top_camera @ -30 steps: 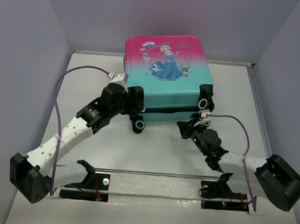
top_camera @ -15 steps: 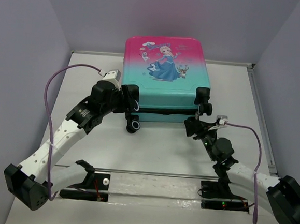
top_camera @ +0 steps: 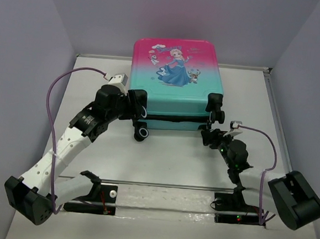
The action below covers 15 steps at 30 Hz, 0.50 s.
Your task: Pack the luggage
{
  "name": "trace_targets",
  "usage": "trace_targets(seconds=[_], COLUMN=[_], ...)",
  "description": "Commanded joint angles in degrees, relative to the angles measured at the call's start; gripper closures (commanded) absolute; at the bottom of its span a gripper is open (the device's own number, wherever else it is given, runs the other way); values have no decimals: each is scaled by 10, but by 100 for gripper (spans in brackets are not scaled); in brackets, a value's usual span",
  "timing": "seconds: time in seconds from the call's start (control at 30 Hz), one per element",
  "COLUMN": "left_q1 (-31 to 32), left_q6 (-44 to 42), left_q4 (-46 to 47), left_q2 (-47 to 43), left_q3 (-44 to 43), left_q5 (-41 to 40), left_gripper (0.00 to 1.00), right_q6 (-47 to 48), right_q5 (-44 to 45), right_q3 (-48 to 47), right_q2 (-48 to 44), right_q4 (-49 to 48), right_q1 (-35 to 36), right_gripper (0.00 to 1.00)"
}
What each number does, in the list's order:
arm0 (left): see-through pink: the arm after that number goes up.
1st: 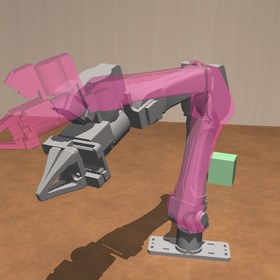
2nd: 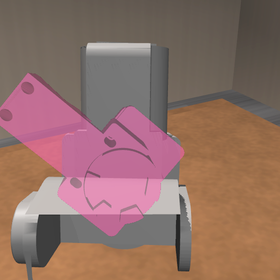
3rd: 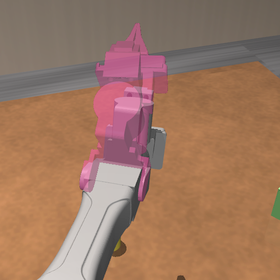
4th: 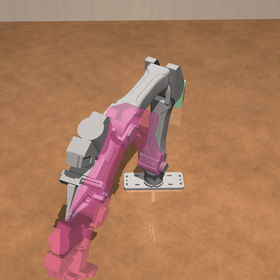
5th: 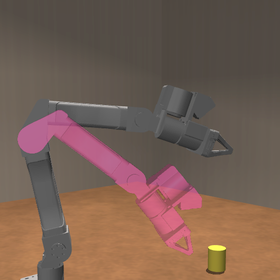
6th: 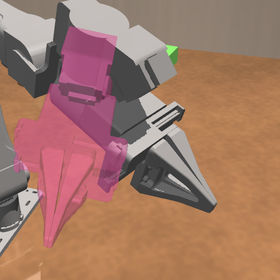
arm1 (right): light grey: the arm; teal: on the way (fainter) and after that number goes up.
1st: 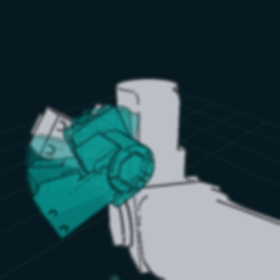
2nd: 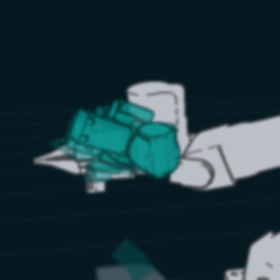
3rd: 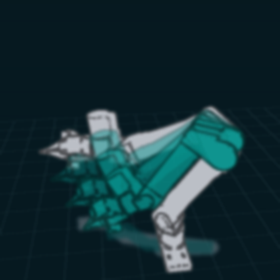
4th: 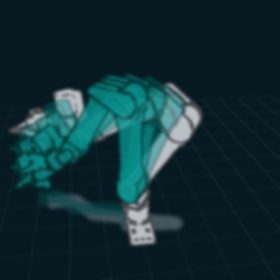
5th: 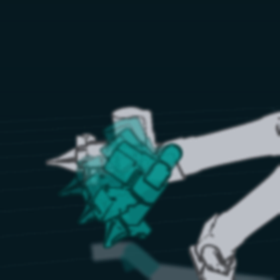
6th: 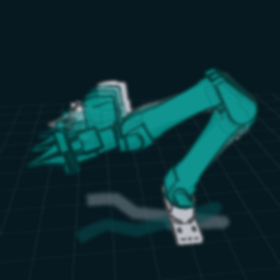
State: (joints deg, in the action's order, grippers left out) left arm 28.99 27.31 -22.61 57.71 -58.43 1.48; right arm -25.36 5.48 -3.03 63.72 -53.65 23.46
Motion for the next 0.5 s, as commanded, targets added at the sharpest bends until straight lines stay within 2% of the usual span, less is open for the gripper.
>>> trace_targets(seconds=[0.0,0.2,0.23,0.47], left_q1=[2,1,1,1], left_q6=[-18,-15,-16,-16], left_q4=[243,249,249,244], left_q2=[-56,-54,-55,-60], left_q3=[-66,-55,-54,-38], left_q5=[79,106,107,111], left_gripper=[94,94,94,94], right_q6=[23,46,51,81], right_q5=[-22,-49,-49,-49], right_q3=[-15,-41,-43,-56], right_q2=[49,113,117,78], right_q4=[-100,-167,-167,-134], right_q1=[-3,-3,-3,-3], right_gripper=[32,37,43,44])
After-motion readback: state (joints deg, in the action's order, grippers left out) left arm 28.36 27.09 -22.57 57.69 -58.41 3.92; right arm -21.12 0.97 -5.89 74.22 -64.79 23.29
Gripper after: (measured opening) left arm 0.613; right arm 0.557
